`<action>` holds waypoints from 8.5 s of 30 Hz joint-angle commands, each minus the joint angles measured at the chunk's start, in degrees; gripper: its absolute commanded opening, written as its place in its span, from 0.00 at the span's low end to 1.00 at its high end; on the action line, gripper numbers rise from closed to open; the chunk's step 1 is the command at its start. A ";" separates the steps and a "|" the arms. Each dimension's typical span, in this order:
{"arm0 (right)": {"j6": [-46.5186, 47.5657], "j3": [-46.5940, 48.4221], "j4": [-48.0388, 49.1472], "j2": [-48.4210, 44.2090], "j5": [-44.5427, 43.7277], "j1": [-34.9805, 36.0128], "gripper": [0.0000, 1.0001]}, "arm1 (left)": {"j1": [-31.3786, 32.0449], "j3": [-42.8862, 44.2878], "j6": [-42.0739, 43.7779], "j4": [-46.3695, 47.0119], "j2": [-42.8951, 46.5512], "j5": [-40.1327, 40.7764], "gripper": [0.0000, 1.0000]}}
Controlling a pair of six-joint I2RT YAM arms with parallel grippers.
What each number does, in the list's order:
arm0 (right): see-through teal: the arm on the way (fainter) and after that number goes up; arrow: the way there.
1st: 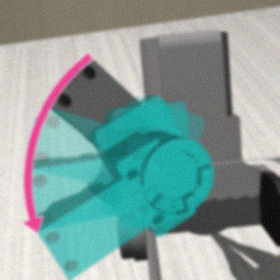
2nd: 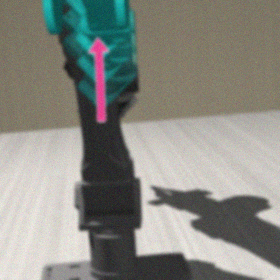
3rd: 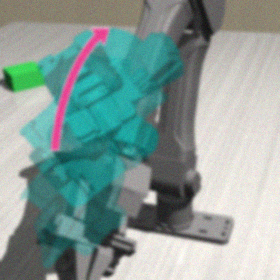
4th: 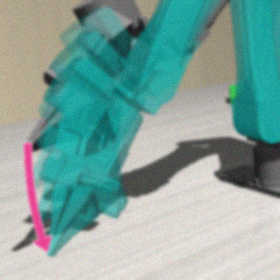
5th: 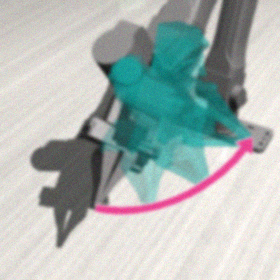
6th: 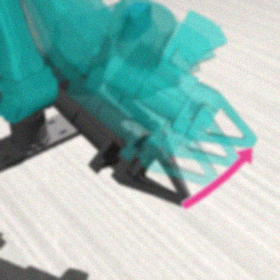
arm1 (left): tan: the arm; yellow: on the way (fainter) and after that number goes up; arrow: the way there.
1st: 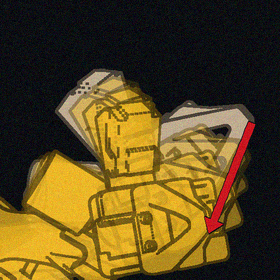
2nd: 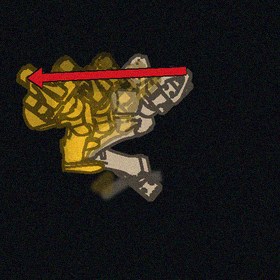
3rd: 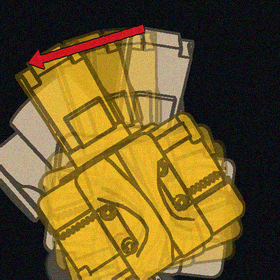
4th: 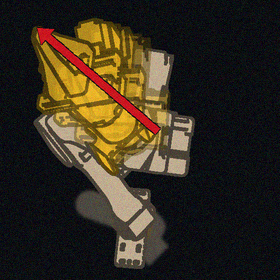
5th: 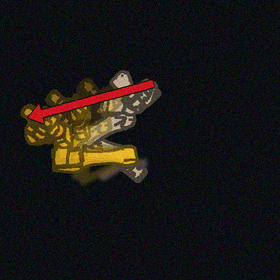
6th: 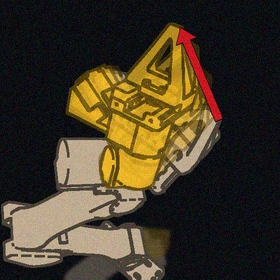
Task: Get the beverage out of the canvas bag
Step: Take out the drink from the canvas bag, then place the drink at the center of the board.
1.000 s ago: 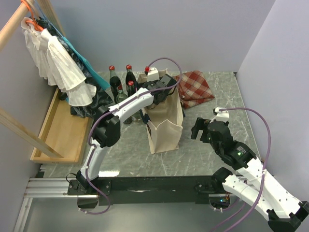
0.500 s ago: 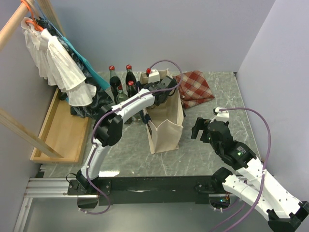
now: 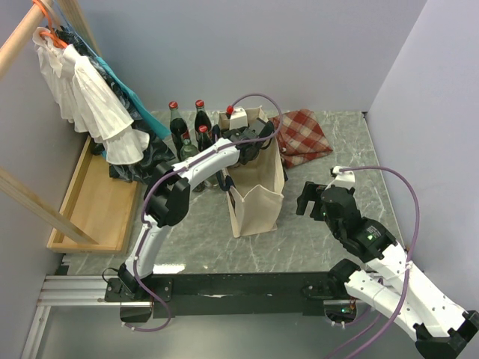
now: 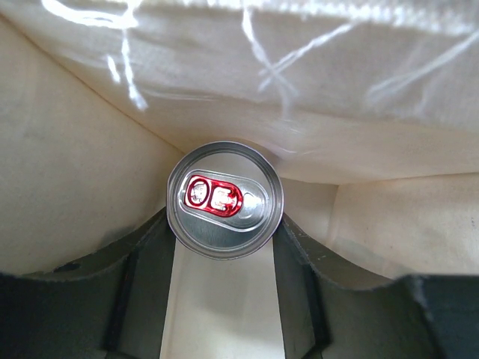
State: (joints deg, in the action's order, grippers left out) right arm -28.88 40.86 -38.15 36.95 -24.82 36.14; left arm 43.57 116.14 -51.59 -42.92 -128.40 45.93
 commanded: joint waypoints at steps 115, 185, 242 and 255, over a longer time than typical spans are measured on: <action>-3.72 0.45 -1.14 -6.63 -9.28 0.16 1.00 | -1.82 -22.36 41.22 26.40 39.98 -44.52 0.01; -4.16 0.89 -1.66 -3.64 -9.55 0.25 1.00 | -8.86 -19.36 40.87 7.93 60.28 -46.11 0.01; -3.11 0.45 -0.61 -3.11 -6.47 0.33 1.00 | -4.73 -61.81 36.21 33.42 72.50 -33.98 0.01; -2.76 0.27 -0.26 -3.73 -5.68 0.33 1.00 | 0.28 -65.68 37.00 37.38 67.41 -26.77 0.01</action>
State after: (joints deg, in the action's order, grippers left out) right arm -31.90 40.86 -40.27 33.87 -30.35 36.14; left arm 43.20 50.68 -15.29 -13.98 -60.45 15.77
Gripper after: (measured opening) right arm 0.998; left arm 0.538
